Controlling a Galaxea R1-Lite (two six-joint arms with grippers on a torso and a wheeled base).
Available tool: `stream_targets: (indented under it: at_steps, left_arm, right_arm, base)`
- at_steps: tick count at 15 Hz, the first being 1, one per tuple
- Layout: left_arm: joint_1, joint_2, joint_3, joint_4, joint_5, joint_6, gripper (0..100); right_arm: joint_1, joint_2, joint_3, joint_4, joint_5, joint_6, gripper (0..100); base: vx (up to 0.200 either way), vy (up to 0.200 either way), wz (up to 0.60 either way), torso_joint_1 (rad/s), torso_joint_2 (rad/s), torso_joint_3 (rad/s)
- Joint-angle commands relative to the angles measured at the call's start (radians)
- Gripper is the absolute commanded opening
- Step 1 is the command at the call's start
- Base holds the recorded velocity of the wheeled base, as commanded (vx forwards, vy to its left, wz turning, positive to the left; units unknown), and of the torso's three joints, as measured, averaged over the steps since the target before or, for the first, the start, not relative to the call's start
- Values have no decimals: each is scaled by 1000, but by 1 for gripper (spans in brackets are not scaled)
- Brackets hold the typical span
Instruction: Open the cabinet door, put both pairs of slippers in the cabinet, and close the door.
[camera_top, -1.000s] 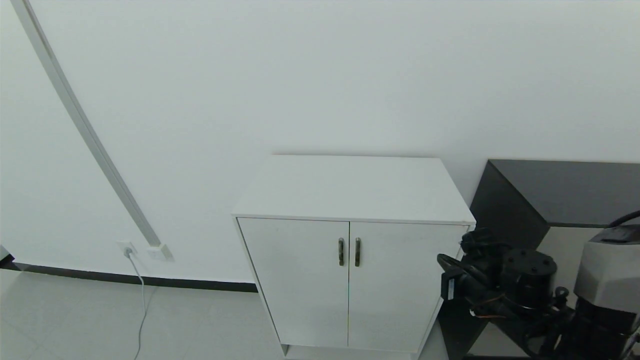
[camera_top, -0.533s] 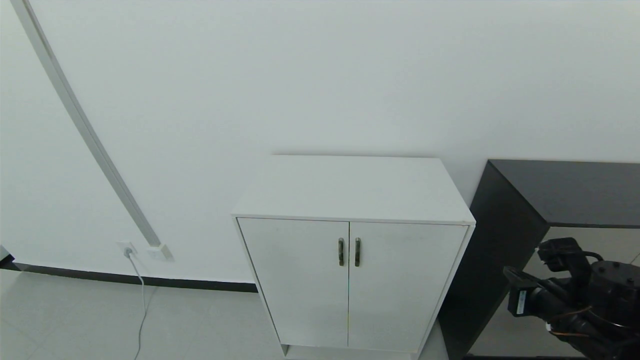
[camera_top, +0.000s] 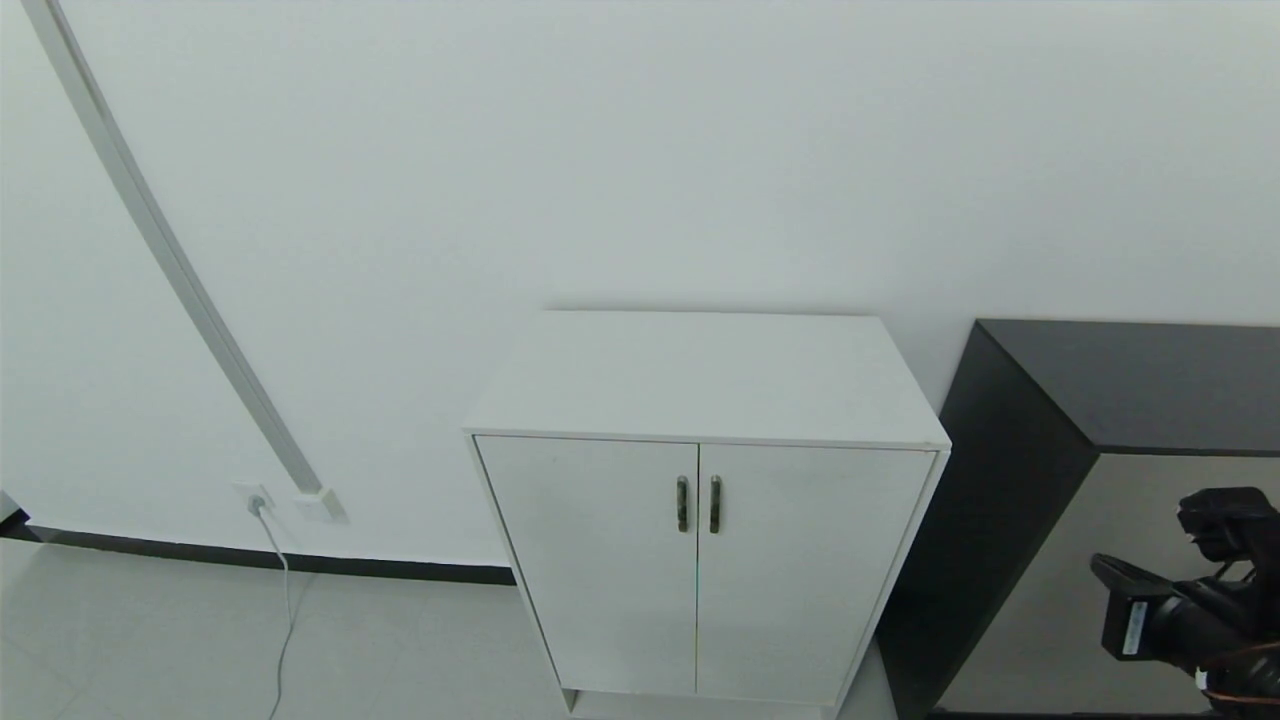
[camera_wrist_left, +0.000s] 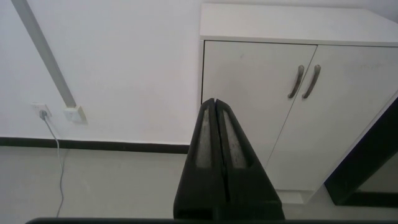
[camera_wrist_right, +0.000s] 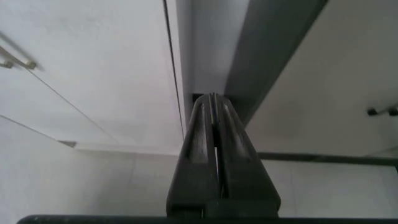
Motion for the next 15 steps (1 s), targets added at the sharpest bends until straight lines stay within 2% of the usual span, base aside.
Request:
stream_targets:
  at_steps: [1,9,13,15]
  left_arm:
    - [0,0,0,0,0,0,0]
    - [0,0,0,0,0,0,0]
    - [0,0,0,0,0,0,0]
    - [0,0,0,0,0,0,0]
  right_arm:
    - [-12,-201,0,149,5,4,0]
    - [-10,-800,0,741,60,-5,0]
    - [-9,-1073,-3,1001,80,-5,0]
    - [-6,-1188,-3,1090,82,-5,0]
  base:
    - [0,0,0,0,0,0]
    - [0,0,0,0,0,0]
    - [0,0,0,0,0,0]
    - [0,0,0,0,0,0]
